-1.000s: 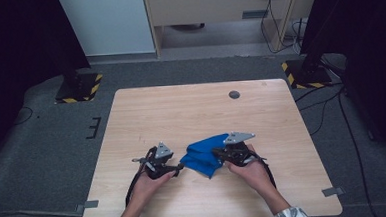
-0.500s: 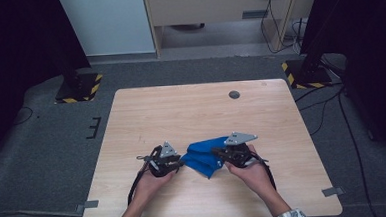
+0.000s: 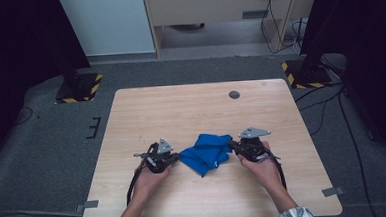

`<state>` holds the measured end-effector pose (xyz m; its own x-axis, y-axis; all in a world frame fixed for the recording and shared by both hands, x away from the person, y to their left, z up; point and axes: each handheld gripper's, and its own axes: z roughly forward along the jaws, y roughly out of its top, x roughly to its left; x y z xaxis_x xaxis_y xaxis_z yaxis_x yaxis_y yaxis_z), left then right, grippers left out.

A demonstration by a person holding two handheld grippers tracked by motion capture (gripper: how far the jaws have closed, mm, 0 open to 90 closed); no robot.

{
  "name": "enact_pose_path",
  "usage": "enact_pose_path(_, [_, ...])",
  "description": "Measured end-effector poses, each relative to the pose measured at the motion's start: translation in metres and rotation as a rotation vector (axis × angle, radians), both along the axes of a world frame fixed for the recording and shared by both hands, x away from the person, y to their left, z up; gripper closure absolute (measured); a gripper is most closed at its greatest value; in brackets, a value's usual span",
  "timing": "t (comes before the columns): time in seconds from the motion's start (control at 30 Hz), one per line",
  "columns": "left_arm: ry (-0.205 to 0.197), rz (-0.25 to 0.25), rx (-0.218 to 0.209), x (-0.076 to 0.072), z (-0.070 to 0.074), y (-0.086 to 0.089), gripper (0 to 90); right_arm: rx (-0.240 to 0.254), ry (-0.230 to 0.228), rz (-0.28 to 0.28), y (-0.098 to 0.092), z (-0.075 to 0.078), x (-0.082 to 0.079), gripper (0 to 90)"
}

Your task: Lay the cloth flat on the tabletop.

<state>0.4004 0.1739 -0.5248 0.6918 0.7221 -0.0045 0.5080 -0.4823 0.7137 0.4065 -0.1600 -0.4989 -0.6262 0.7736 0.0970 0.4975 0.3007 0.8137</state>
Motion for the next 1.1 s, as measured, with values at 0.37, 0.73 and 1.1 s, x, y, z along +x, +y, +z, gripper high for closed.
enact_pose_path(0.37, [-0.032, 0.064, -0.039, 0.001, 0.003, 0.01, 63.5, 0.002, 0.028, -0.004, -0.005, -0.008, 0.002, 88.0])
enact_pose_path(0.73, [-0.078, 0.018, -0.112, -0.023, 0.022, -0.006, 54.8, 0.005, 0.011, 0.031, 0.004, -0.008, -0.002, 87.5])
enact_pose_path(1.1, [-0.068, -0.053, -0.138, -0.029, 0.017, -0.035, 51.0, -0.04, 0.012, 0.067, 0.015, -0.014, -0.005, 86.5])
